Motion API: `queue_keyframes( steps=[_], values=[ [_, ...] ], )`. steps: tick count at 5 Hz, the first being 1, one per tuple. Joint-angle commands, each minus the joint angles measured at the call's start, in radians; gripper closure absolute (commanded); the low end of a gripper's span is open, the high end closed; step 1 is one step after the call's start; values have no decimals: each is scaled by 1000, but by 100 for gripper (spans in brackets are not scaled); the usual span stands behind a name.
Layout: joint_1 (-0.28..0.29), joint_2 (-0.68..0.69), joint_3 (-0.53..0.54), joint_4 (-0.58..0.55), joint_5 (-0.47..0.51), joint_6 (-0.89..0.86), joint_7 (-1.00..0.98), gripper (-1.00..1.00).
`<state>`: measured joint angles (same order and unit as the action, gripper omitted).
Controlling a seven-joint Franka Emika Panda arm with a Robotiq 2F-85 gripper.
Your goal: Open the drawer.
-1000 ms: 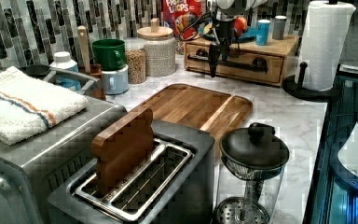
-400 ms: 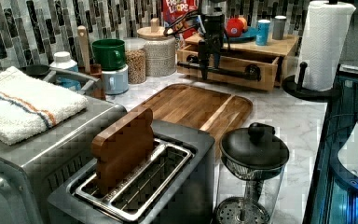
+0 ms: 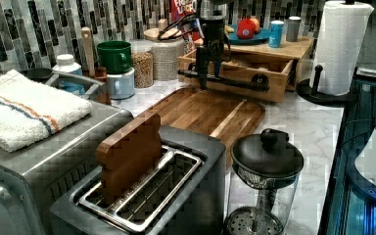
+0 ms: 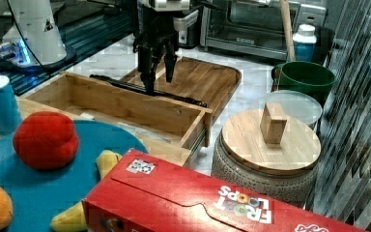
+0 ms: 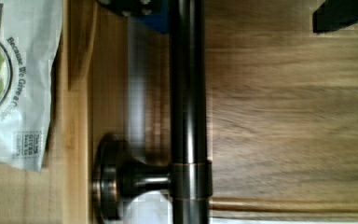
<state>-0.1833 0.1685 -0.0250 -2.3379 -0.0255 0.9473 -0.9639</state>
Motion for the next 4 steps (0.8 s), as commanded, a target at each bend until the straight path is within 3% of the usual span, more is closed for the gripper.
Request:
queue_keyframes(
  steps=[1,4],
  values=[
    [106,-11,147,3,85,-8,116,-100],
    [125,29,191,76,192,-74,201,-100]
  ],
)
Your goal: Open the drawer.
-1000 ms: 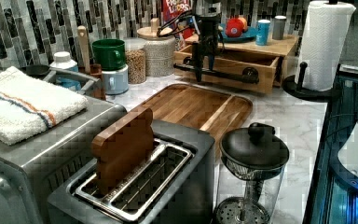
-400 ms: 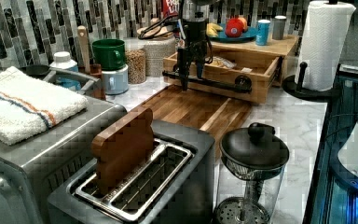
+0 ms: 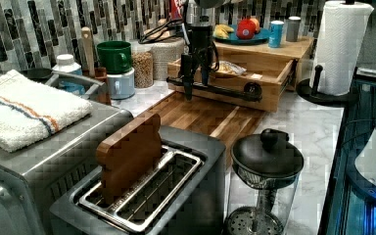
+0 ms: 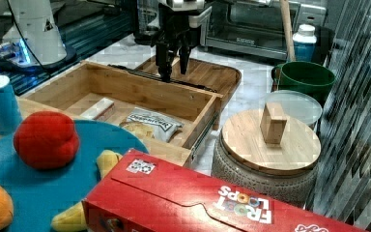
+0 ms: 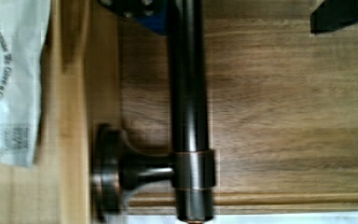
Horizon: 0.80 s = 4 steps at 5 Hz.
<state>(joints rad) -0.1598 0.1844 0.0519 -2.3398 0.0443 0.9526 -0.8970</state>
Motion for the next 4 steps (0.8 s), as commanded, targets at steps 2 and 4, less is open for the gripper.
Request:
queue_keyframes(
  steps=[2,4],
  values=[
    [93,13,121,78,120,-79,135,-100],
    [93,13,122,78,120,-79,135,-100]
  ],
)
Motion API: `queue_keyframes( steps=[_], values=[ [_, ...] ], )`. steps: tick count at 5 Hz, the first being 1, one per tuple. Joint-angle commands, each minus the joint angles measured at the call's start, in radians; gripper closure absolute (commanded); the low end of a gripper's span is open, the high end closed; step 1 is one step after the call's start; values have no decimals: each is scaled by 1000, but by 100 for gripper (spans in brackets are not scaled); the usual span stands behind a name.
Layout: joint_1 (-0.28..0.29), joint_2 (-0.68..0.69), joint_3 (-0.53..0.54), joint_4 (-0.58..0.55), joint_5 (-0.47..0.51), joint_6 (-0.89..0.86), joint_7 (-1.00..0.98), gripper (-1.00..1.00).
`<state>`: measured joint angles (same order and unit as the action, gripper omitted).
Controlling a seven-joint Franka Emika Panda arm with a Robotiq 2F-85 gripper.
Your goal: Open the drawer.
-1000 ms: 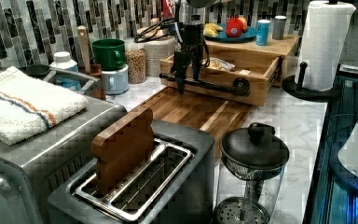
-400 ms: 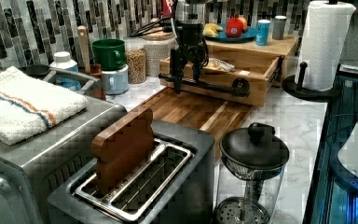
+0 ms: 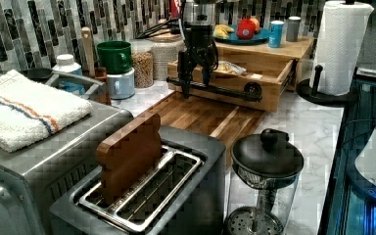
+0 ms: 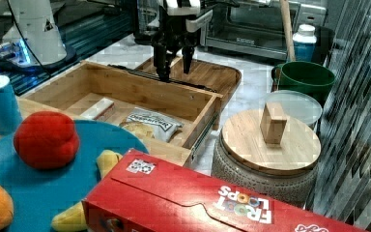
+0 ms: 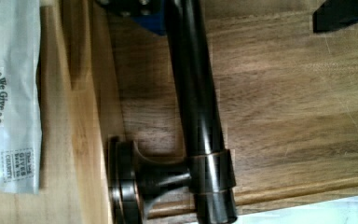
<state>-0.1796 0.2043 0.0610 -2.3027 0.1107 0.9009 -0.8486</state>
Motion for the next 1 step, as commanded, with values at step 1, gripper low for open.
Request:
queue_keyframes(
  steps=[1],
  values=[
    [110,-6,116,41,53,-27,88,-100]
  ],
)
